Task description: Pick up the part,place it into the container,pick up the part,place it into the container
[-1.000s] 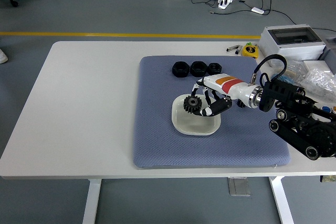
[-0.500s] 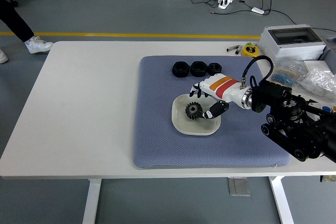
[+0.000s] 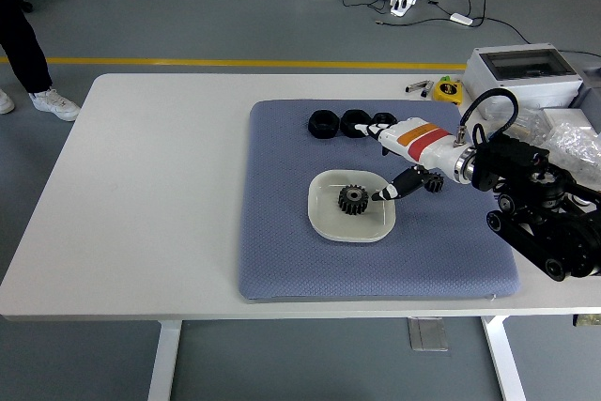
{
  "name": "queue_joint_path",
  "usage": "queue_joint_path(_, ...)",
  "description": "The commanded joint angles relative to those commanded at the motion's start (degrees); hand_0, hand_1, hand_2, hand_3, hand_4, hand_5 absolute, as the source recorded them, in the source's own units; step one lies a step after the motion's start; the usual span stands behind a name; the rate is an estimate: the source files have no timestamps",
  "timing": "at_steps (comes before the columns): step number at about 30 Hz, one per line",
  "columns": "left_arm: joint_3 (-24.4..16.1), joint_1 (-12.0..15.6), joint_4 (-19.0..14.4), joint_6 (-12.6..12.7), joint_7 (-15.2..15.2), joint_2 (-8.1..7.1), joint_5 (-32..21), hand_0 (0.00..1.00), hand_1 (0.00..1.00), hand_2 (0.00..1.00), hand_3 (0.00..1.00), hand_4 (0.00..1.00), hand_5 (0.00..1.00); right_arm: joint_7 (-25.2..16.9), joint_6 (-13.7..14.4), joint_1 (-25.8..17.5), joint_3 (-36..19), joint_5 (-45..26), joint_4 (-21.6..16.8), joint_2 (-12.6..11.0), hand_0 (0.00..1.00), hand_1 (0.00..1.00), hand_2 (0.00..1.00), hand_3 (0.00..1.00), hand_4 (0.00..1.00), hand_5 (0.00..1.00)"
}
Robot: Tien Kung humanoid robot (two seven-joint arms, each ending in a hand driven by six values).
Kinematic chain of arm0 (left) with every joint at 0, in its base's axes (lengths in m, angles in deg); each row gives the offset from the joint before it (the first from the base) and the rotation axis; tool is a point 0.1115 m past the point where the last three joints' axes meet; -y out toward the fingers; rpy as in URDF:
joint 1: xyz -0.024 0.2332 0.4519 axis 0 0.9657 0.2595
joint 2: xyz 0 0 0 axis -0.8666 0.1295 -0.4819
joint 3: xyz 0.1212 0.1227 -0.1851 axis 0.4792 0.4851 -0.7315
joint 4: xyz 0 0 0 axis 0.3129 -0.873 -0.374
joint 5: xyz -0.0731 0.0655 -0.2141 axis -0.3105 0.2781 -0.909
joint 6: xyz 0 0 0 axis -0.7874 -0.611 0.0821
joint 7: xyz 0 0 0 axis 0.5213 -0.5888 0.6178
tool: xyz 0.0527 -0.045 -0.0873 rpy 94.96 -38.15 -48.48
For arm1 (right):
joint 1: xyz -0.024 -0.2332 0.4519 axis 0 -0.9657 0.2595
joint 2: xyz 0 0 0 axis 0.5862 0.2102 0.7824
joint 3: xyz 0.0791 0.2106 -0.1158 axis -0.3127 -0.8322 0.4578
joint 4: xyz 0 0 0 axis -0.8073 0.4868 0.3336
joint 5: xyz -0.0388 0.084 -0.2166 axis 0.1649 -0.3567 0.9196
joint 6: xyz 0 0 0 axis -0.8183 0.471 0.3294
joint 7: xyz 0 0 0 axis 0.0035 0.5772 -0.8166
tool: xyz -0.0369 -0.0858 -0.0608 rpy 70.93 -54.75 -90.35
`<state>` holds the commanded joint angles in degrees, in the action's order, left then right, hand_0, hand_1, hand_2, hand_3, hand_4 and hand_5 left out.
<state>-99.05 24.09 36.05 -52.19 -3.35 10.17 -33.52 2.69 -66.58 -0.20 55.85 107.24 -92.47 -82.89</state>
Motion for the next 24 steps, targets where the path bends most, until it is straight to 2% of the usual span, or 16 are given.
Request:
queue_joint_path(1, 0.04, 0.00, 0.00, 0.00, -0.02, -0.01, -0.06, 0.714, 0.728, 0.757, 0.670, 0.692, 0.666, 0.17, 0.14, -0.02, -0.38, -0.07, 0.67, -0.22, 0.369, 0.564, 0.853, 0.998, 0.998, 0.404)
queue_joint_path(2, 0.09, -0.01, -0.01, 0.00, -0.04, -0.02, -0.12, 0.714, 0.727, 0.756, 0.669, 0.692, 0.665, 0.47, 0.47, -0.06, -0.78, -0.63, 1.88, -0.54, 0.323, 0.518, 0.755, 0.886, 0.998, 0.407)
queue_joint_path(7, 0.12, 0.02, -0.01, -0.04, -0.05, 0.01, -0.13, 0.714, 0.727, 0.756, 0.669, 0.692, 0.665, 1.26, 1.02, -0.56, -1.65, -3.23, 7.06, -1.20, 0.323, 0.518, 0.755, 0.886, 0.998, 0.407)
queue_joint_path(8, 0.14, 0.04, -0.02, -0.04, -0.05, 0.01, -0.16, 0.714, 0.727, 0.756, 0.670, 0.693, 0.666, 1.37, 1.13, -0.64, -1.58, -3.75, 7.83, -1.21, 0.277, 0.471, 0.686, 0.791, 0.998, 0.411)
queue_joint_path(13, -0.08, 0.12, -0.01, -0.11, 0.04, 0.13, 0.13, 0.714, 0.727, 0.756, 0.670, 0.693, 0.666, 1.52, 1.96, -1.48, 0.59, -7.94, 11.69, -0.94, 0.277, 0.471, 0.686, 0.791, 0.998, 0.411)
queue_joint_path(14, -0.12, 0.14, -0.01, -0.08, 0.05, 0.17, 0.14, 0.714, 0.727, 0.757, 0.669, 0.693, 0.667, 1.53, 2.14, -1.69, 1.03, -8.78, 12.23, -0.79, 0.258, 0.438, 0.660, 0.755, 0.998, 0.412)
queue_joint_path(17, -0.08, 0.12, 0.02, 0.01, 0.01, 0.29, 0.02, 0.714, 0.727, 0.757, 0.669, 0.693, 0.667, 1.42, 2.77, -2.10, 2.53, -10.84, 13.66, -0.23, 0.258, 0.438, 0.660, 0.755, 0.998, 0.412)
queue_joint_path(19, -0.05, 0.11, 0.05, 0.13, -0.06, 0.37, -0.25, 0.714, 0.727, 0.757, 0.669, 0.693, 0.667, 1.34, 3.48, -2.20, 3.48, -12.46, 14.37, 0.26, 0.258, 0.438, 0.660, 0.755, 0.998, 0.412)
queue_joint_path(20, -0.05, 0.11, 0.06, 0.17, -0.08, 0.40, -0.34, 0.714, 0.727, 0.758, 0.666, 0.692, 0.667, 1.31, 3.79, -2.22, 3.81, -13.11, 14.57, 0.45, 0.236, 0.398, 0.615, 0.707, 0.998, 0.394)
queue_joint_path(24, -0.01, -0.01, 0.03, 0.20, -0.10, 0.44, -0.30, 0.714, 0.727, 0.758, 0.666, 0.692, 0.667, 1.21, 5.66, -2.35, 5.12, -15.90, 15.14, 1.48, 0.236, 0.398, 0.615, 0.707, 0.998, 0.394)
